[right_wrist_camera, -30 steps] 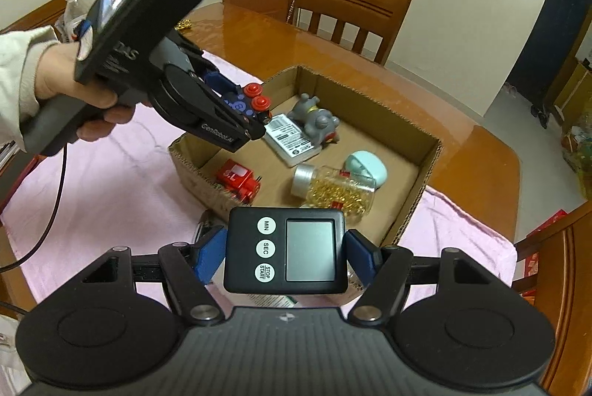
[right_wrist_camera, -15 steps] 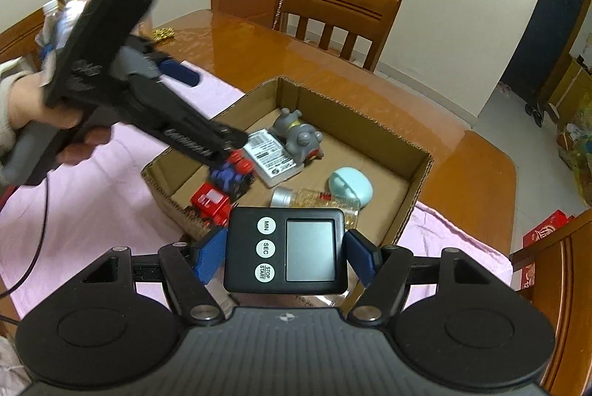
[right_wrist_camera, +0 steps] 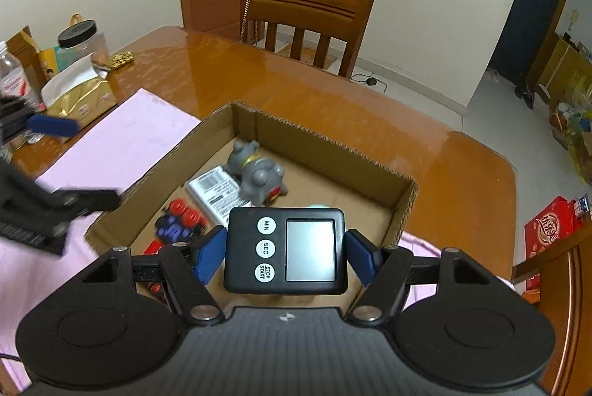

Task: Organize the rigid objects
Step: 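Open the left gripper to drop the cube toy in the box while the right releases the timer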

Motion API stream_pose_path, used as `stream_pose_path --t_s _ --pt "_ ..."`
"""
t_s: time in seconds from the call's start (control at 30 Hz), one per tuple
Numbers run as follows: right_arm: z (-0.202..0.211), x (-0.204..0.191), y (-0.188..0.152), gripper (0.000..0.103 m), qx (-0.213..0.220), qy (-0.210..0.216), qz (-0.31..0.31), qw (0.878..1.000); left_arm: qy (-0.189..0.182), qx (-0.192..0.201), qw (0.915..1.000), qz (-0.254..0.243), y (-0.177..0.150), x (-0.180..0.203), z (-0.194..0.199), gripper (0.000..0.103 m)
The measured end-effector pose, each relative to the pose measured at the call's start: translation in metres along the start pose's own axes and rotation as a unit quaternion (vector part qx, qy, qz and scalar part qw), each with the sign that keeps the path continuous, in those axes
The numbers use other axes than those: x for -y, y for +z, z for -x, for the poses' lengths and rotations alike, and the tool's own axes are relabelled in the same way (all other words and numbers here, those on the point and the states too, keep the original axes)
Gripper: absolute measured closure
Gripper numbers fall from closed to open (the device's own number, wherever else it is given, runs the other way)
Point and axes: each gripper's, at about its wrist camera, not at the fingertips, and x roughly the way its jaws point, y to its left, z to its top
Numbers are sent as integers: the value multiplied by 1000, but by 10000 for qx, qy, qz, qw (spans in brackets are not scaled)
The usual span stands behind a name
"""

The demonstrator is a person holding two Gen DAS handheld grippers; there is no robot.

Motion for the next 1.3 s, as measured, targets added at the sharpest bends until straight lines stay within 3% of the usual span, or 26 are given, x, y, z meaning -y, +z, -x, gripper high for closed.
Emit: stream_pose_path --t_s 0.5,0.57,0.63,1.0,1.3 --pt "-71 4 28 28 -347 -62 -200 9992 219 -63 9996 156 -8 -10 11 6" --pt "-72 5 30 6 -300 -82 -293 9991 223 -63 9996 162 -10 -9 13 6" --pt "-69 5 30 0 -155 -104 -319 9993 218 -55 9996 166 -10 -10 14 6" --pt "-41 1 25 0 -19 -237 -399 9989 235 -54 9996 142 -11 -9 20 6" --pt "0 -13 -8 0 85 -422 -612 9972 318 69 9991 258 -28 -9 32 6"
